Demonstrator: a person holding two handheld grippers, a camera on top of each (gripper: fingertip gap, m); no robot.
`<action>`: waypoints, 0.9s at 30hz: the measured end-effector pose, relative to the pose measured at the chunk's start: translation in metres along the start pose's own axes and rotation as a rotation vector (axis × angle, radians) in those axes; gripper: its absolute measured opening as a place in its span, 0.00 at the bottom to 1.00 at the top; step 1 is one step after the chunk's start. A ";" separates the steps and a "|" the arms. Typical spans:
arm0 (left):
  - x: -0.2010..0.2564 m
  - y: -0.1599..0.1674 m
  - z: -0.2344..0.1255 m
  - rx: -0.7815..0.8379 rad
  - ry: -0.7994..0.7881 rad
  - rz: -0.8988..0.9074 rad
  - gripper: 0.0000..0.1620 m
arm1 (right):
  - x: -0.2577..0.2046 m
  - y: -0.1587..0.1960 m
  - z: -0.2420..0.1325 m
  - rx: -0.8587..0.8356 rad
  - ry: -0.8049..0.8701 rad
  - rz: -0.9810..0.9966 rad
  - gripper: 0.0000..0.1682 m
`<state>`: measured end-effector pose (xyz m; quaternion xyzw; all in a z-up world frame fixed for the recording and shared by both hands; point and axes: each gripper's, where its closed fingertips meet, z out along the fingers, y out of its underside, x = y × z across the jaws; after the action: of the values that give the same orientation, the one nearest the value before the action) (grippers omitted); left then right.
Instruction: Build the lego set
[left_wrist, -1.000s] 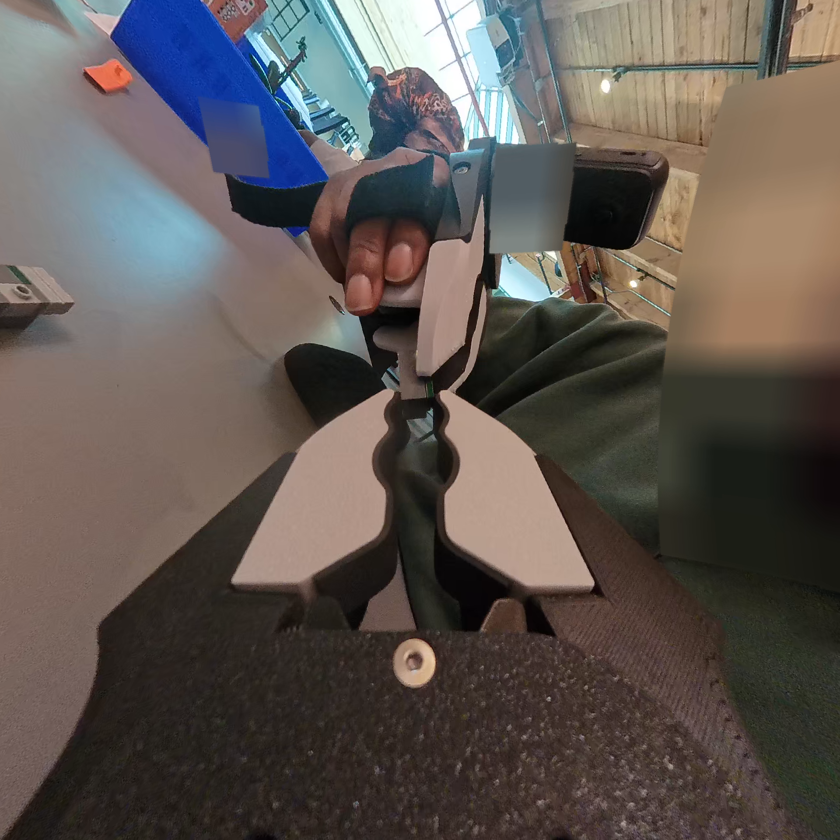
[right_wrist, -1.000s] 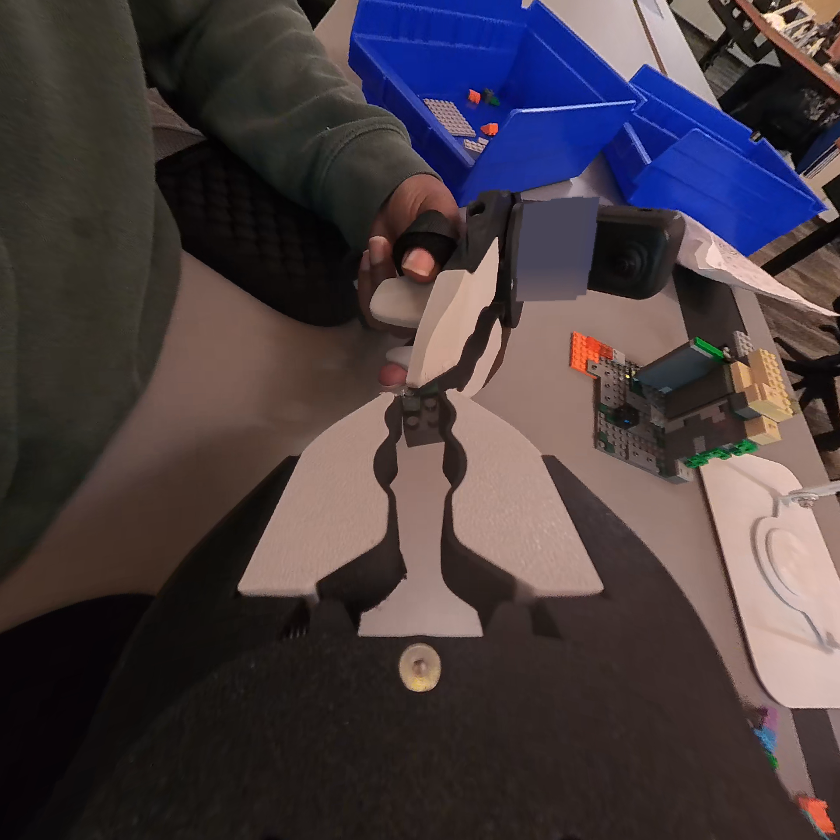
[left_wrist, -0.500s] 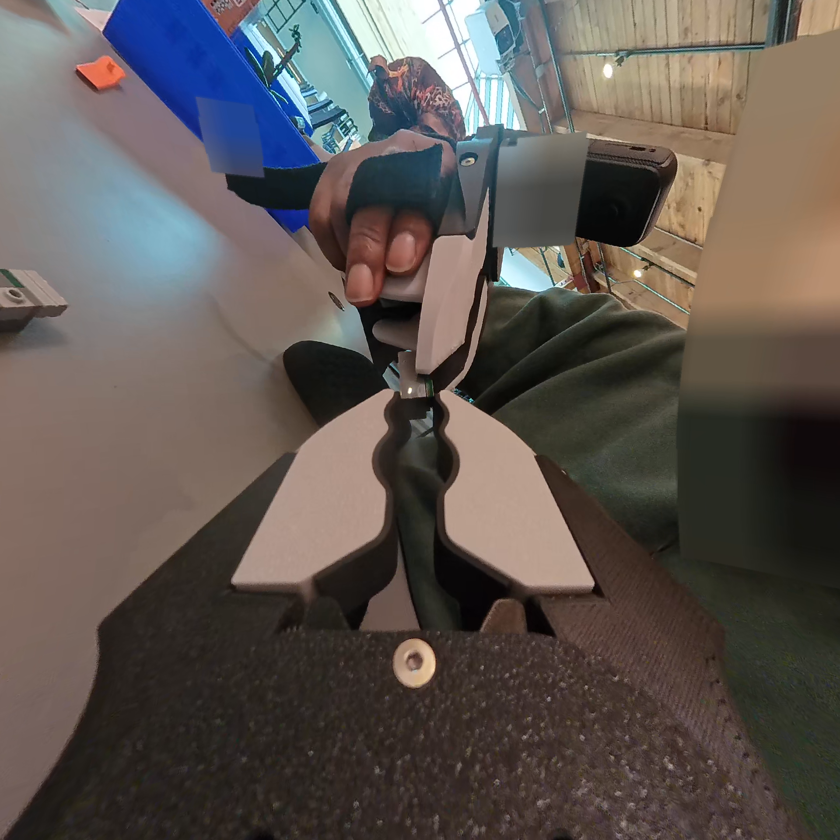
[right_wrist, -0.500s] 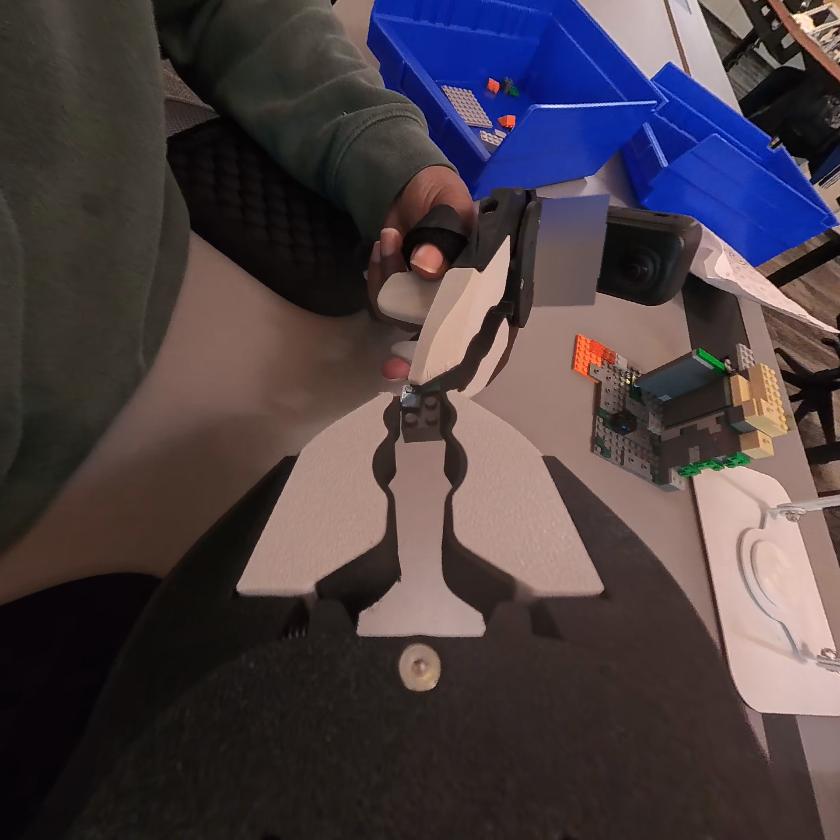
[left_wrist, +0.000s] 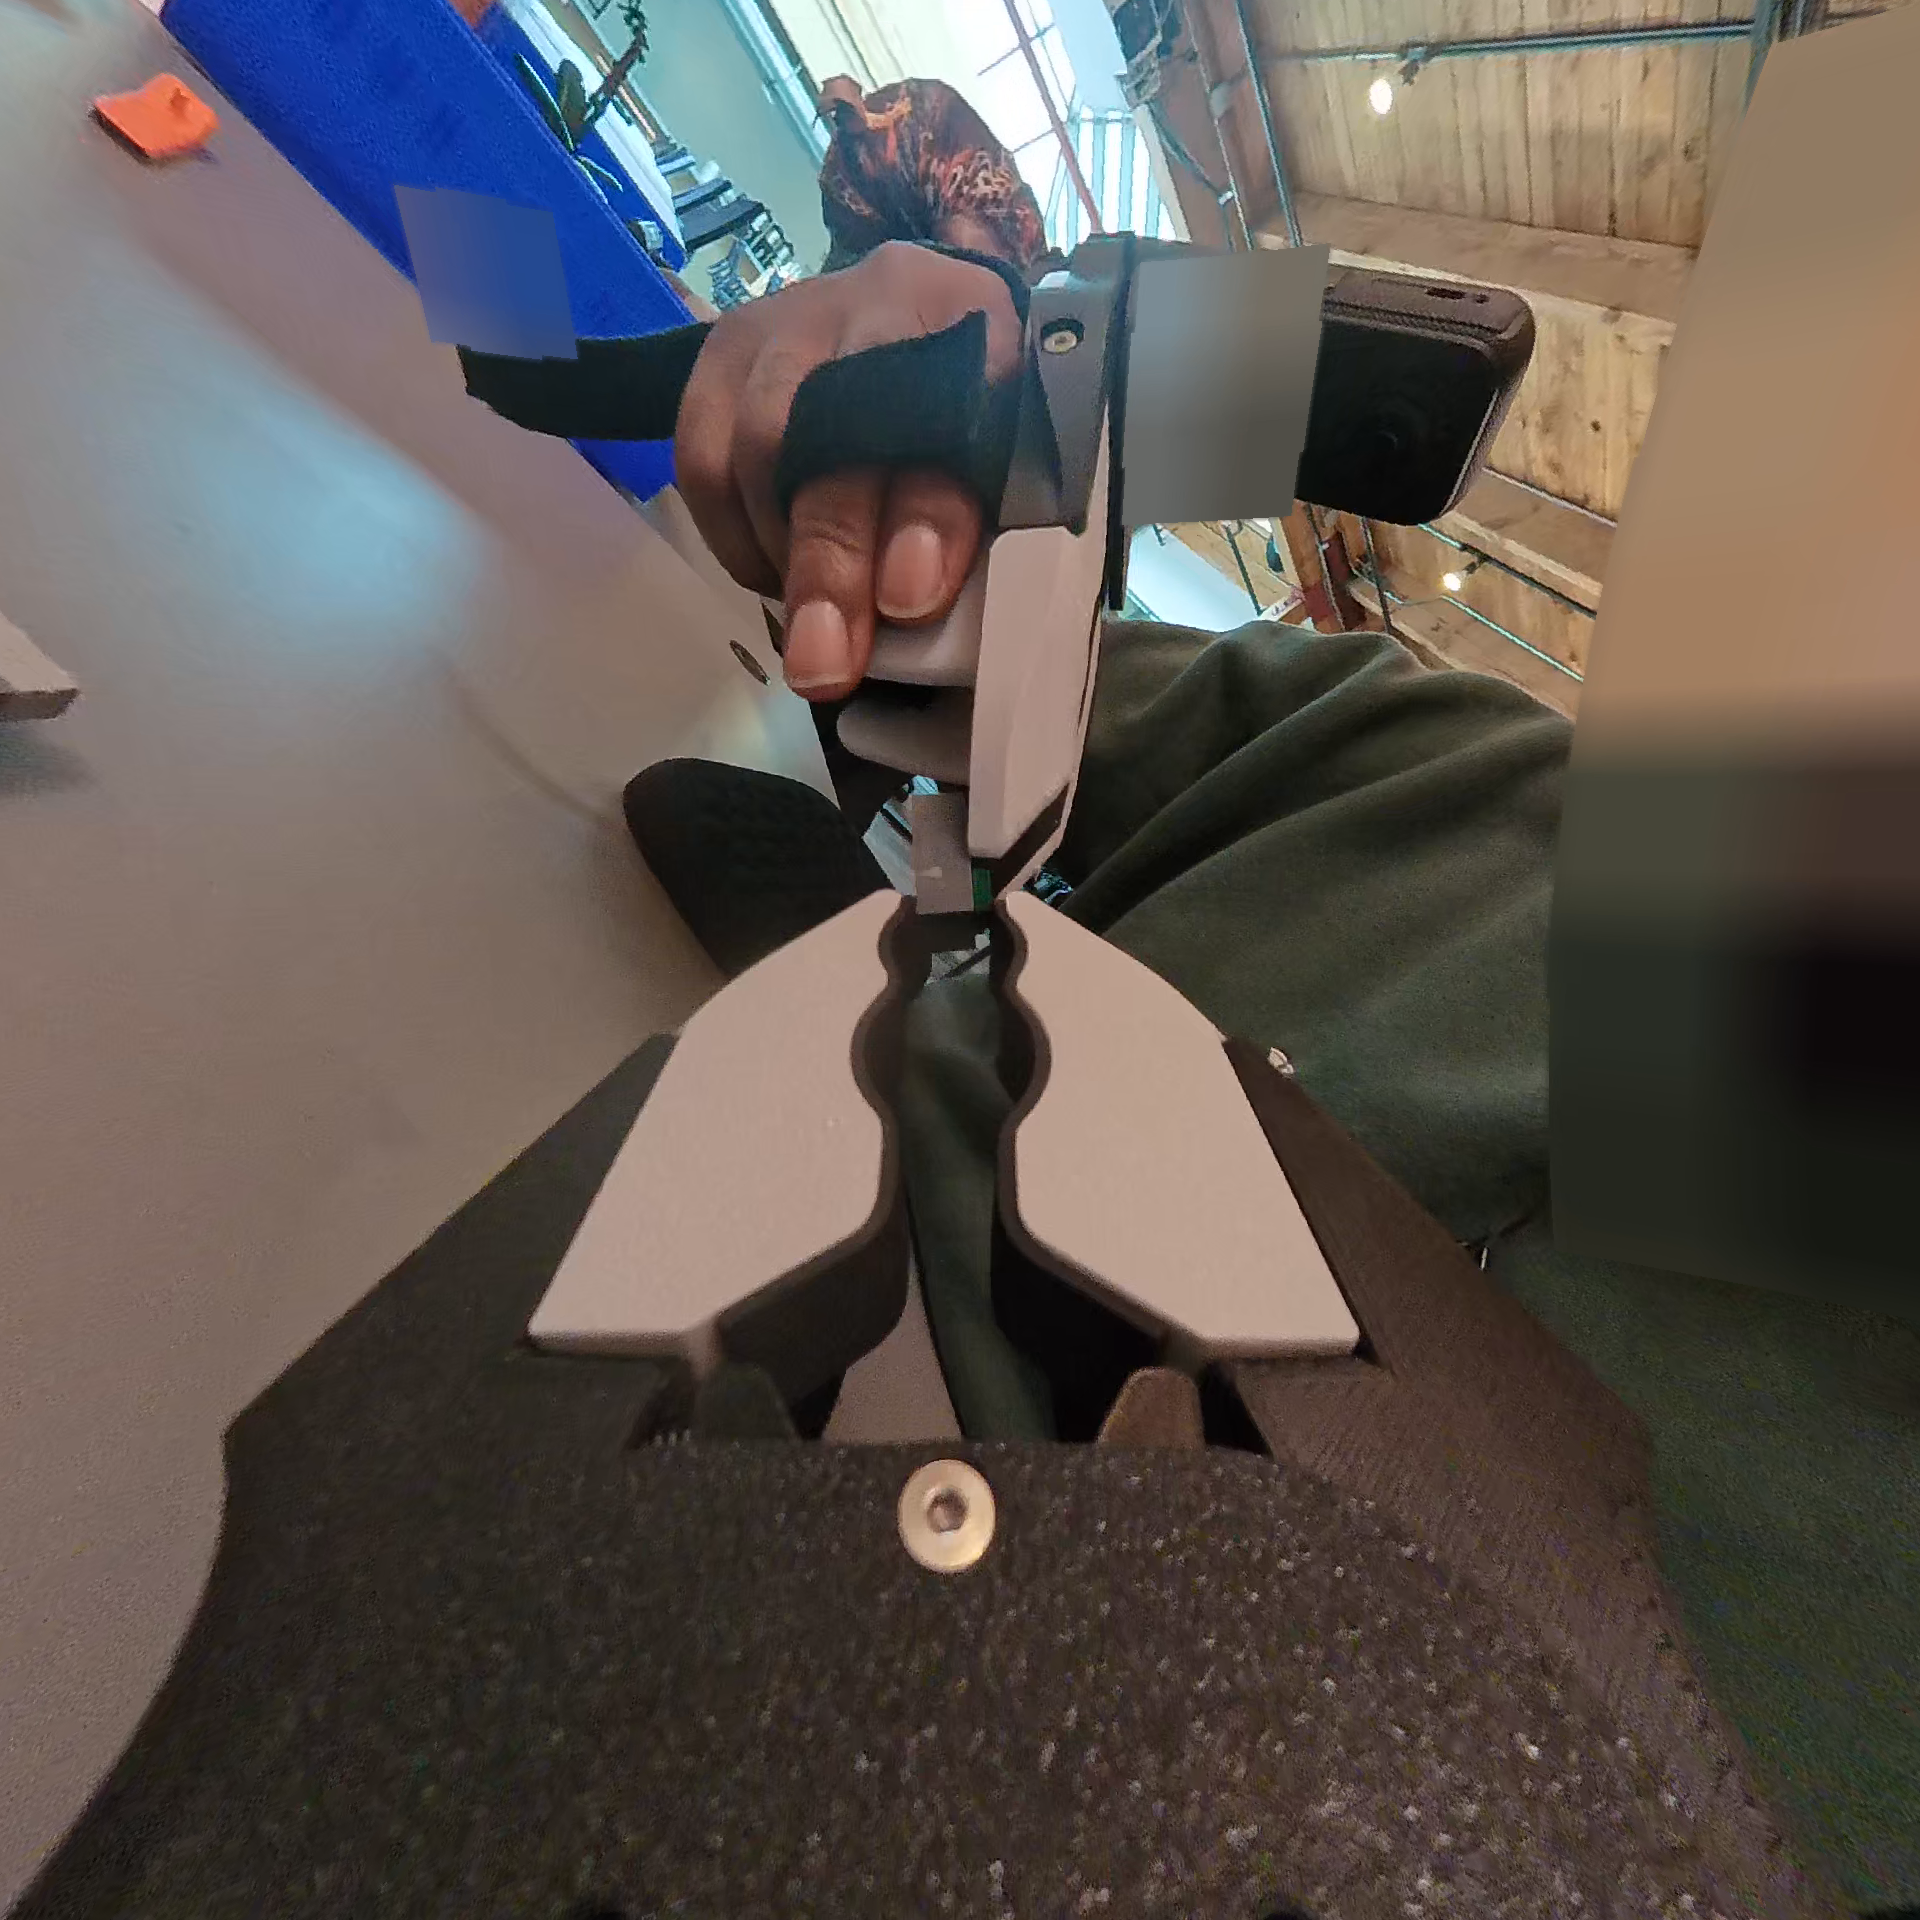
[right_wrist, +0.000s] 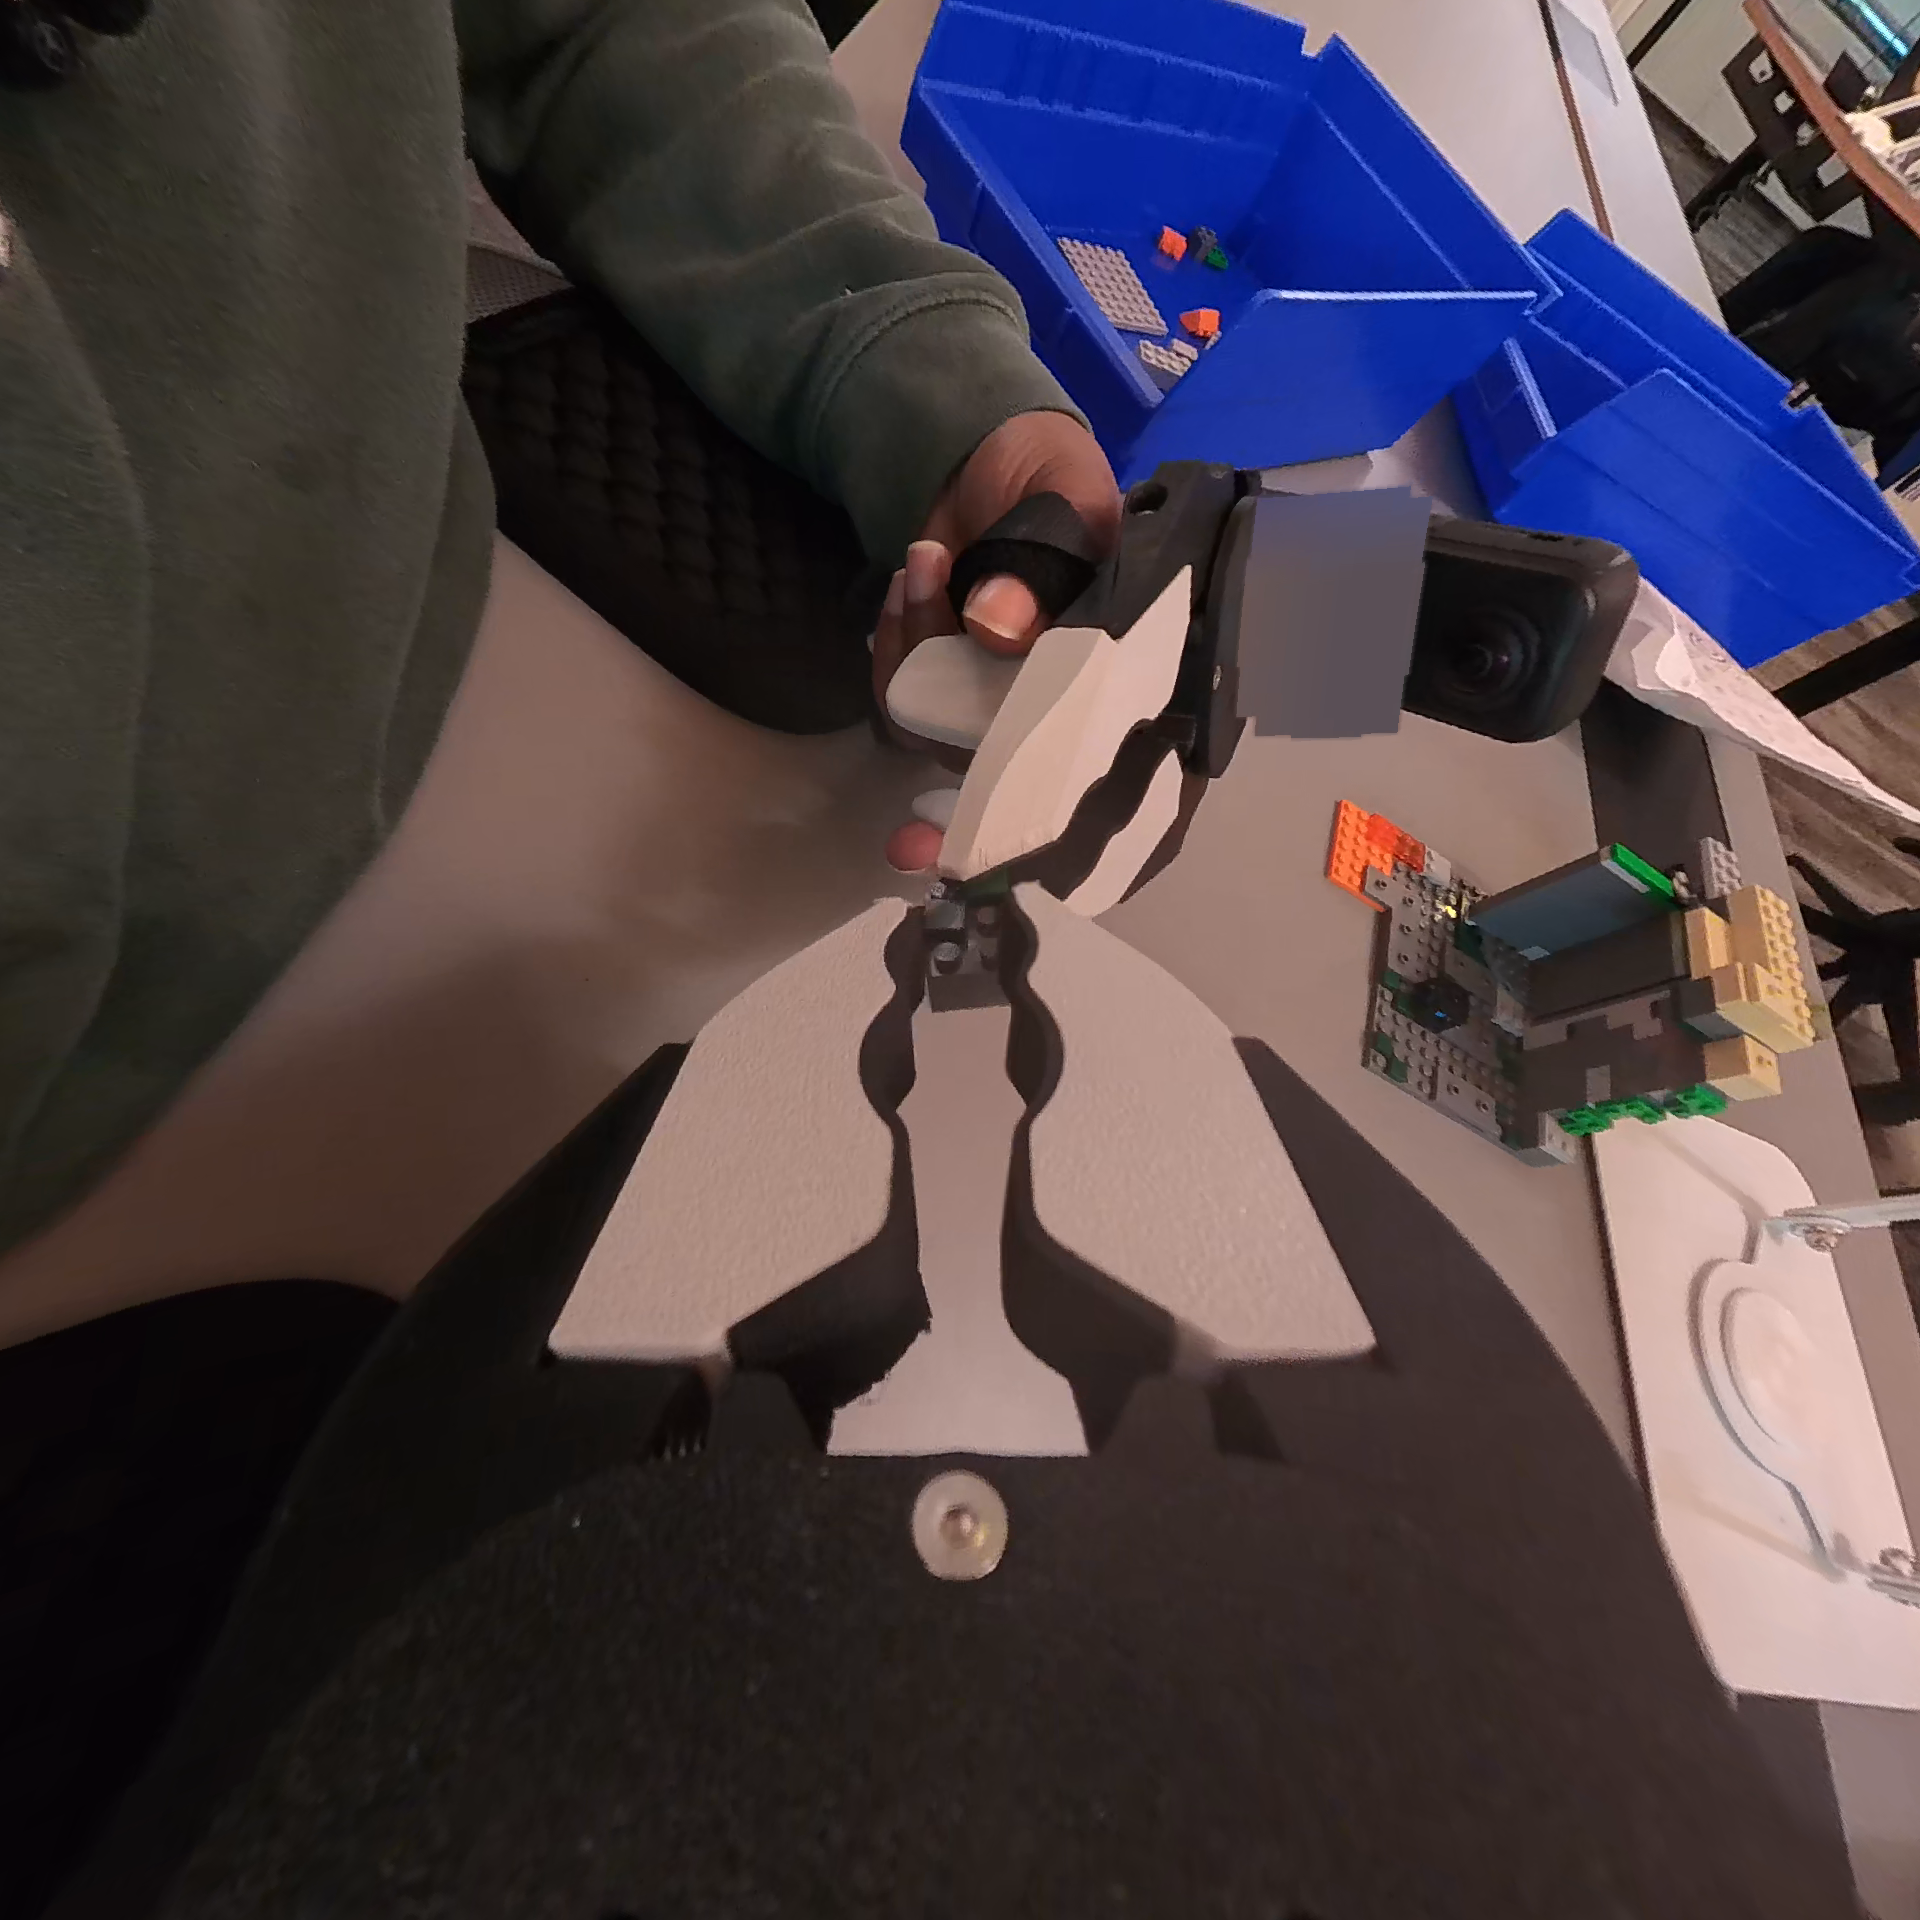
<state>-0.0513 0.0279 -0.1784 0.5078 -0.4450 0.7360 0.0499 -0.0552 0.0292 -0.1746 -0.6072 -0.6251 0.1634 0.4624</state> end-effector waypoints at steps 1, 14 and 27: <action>0.000 0.000 0.000 -0.003 0.000 0.001 0.08 | 0.000 0.000 0.000 0.003 -0.003 -0.001 0.08; 0.001 0.003 0.002 -0.019 -0.012 0.025 0.08 | -0.001 -0.001 -0.004 0.018 -0.003 0.058 0.12; 0.001 0.002 0.002 -0.009 -0.024 0.035 0.08 | -0.002 0.004 -0.003 0.001 0.036 0.082 0.12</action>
<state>-0.0508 0.0250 -0.1786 0.5085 -0.4578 0.7285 0.0340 -0.0510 0.0271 -0.1768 -0.6350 -0.5912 0.1716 0.4668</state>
